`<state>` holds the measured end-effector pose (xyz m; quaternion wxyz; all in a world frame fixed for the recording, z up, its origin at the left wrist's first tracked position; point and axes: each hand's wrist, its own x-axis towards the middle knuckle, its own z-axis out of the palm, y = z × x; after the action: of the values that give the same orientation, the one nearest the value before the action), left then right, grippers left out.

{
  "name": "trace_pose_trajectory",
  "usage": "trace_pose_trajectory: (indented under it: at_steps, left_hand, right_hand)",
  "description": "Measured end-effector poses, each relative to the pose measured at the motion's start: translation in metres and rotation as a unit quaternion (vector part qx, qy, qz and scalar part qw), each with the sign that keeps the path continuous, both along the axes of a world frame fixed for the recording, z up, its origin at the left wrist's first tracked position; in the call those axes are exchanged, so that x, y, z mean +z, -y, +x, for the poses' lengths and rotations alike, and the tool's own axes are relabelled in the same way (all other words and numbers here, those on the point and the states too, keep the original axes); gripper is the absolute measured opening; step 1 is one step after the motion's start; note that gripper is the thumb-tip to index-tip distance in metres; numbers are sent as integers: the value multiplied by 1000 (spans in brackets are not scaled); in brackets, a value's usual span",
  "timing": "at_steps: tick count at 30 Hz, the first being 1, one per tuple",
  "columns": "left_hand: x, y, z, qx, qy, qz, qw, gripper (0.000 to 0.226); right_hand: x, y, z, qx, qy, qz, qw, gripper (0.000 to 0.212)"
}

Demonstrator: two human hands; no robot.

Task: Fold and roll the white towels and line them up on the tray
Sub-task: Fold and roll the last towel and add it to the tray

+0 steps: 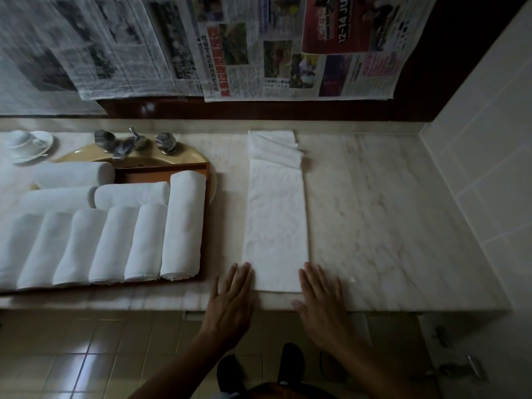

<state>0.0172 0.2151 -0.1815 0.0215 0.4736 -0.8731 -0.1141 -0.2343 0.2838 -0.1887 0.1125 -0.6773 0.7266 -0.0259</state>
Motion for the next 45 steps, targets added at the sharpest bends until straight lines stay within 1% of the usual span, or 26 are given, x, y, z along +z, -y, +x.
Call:
trace_pose_trajectory:
  at_steps: [3, 5, 7, 9, 11, 14, 16, 18, 21, 24, 26, 30, 32, 34, 36, 40, 43, 45]
  left_hand:
    - [9, 9, -16, -6, -39, 33, 999, 68]
    - [11, 16, -24, -47, -66, 44, 996, 61]
    - [10, 24, -26, -87, -53, 53, 993, 48]
    - [10, 31, -23, -108, -46, 48, 992, 45]
    - [10, 34, -19, -131, -38, 36, 990, 49]
    - [10, 31, -15, -163, -11, 29, 986, 58]
    - [10, 31, -15, -149, -25, 34, 988, 53]
    - [15, 31, -16, -114, -63, 60, 990, 39]
    - [22, 28, -14, -64, -109, 81, 989, 29]
    - [27, 24, -5, -25, -137, 90, 986, 17]
    - [28, 21, -1, -9, -146, 100, 984, 13]
    - [31, 22, 4, 32, -157, 125, 979, 11]
    - [36, 25, 5, 59, -161, 150, 974, 8]
    - [40, 31, 5, 78, -154, 181, 968, 5]
    - [44, 36, 3, 94, -144, 200, 965, 7]
    - [48, 47, -2, 108, -130, 213, 962, 18]
    - [48, 50, -5, 106, -111, 205, 967, 19]
    - [46, 47, -9, 68, -92, 171, 979, 15]
  right_hand:
    - [11, 16, 0, -4, 24, 3, 1000, 71]
    - [15, 28, 2, 36, 54, 14, 998, 67]
    - [16, 33, 2, 91, 56, -19, 994, 54]
    - [12, 32, 0, 125, 49, -34, 990, 46]
    - [12, 26, 0, 130, 70, -47, 988, 45]
    - [11, 14, -1, 132, 82, -86, 984, 36]
    - [15, 6, -1, 134, 78, -94, 983, 35]
    - [16, 1, 0, 130, 81, -99, 983, 33]
    - [14, -1, -4, 115, 111, -97, 982, 27]
    - [16, 1, -8, 90, 144, -98, 981, 20]
    - [18, 3, -9, 81, 160, -86, 980, 14]
    - [25, 12, -12, 48, 151, 3, 987, 18]
    - [35, 19, -12, 25, 136, 43, 989, 11]
    - [45, 29, -10, -4, 123, 76, 990, 10]
    - [49, 38, -10, -14, 119, 86, 989, 9]
    - [55, 48, -6, -56, 124, 114, 984, 2]
    - [50, 47, -3, -48, 140, 80, 986, 12]
    - [47, 43, 1, -8, 134, 52, 990, 21]
